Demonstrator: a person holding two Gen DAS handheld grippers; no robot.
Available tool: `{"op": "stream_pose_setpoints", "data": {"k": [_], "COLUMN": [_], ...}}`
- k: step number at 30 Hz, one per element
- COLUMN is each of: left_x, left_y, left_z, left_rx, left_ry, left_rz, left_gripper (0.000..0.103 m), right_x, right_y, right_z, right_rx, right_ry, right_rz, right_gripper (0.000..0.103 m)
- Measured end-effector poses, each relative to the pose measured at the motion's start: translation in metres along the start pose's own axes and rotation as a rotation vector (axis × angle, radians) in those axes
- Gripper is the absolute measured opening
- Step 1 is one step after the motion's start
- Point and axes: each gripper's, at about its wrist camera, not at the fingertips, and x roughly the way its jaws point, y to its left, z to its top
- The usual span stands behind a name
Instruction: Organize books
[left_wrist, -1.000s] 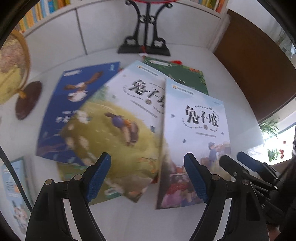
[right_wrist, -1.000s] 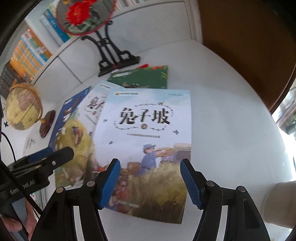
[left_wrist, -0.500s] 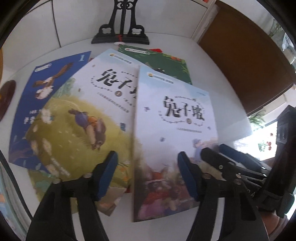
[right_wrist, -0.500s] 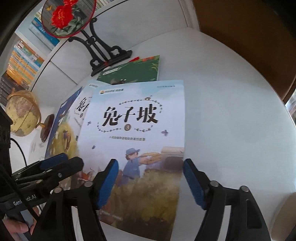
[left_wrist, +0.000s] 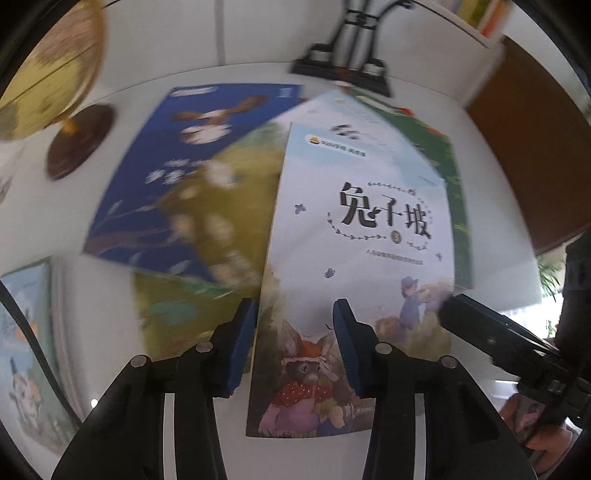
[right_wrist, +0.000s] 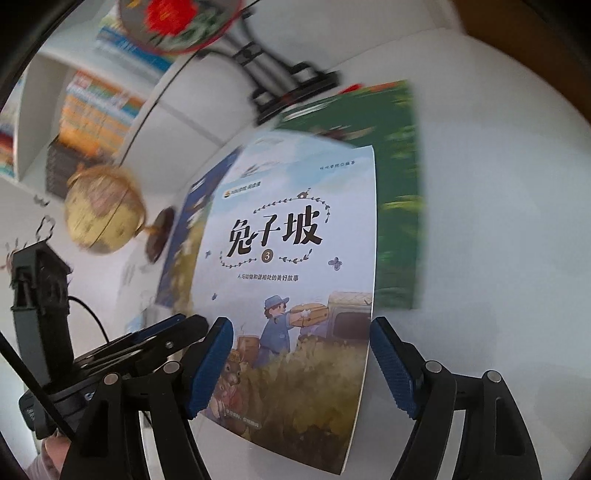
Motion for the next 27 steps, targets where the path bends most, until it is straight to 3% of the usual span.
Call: {"op": "stream_pose_setpoints", "data": {"k": [3, 9, 15, 18, 20, 22, 24, 27], "left_x": [0.001, 0.001, 0.002, 0.003, 0.004, 0.002, -0.001, 0.004], "left_y": [0.018, 0.017, 0.019, 0.026, 0.03, 0.032, 0.033, 0.036], "left_z": [-0.006, -0.009, -0.017, -0.02, -0.021, -0.023, -0.024, -0.023], "left_rx": [-0.082, -0.079, -0.083, -0.118, -0.138, -0.138, -0.13, -0.15], "left_ry": [0.028, 0.048, 0.074, 0.095, 0.107, 0.103, 0.083, 0.096], "left_rz": [-0.06, -0.064, -0.093, -0.117, -0.123, -0.107, -0.067, -0.082], "left_gripper": [0.04, 0.04, 0.04, 0.04, 0.04, 0.041, 0.041, 0.041], "right_x": [0.005, 0.0, 0.005, 0.007, 0.006, 0.004, 0.002, -0.015], "right_y": [0.003, -0.011, -0.012, -0.009, -0.012, -0.022, -0.029, -0.018], "right_z": [-0.005, -0.021, -0.026, -0.027, -0.028, -0.03, -0.034, -0.037], "right_rx": [0.012, 0.048, 0.054, 0.034, 0.045, 0.069, 0.109, 0.063], "right_ry": [0.042, 0.082, 0.1, 0.096, 0.093, 0.108, 0.132, 0.09], "right_rz": [0.056, 0.056, 0.15, 0.155, 0.14, 0.118, 0.187, 0.343], "right_gripper": [0.075, 0.071, 0.074, 0.072, 0.044, 0.028, 0.027, 0.027]}}
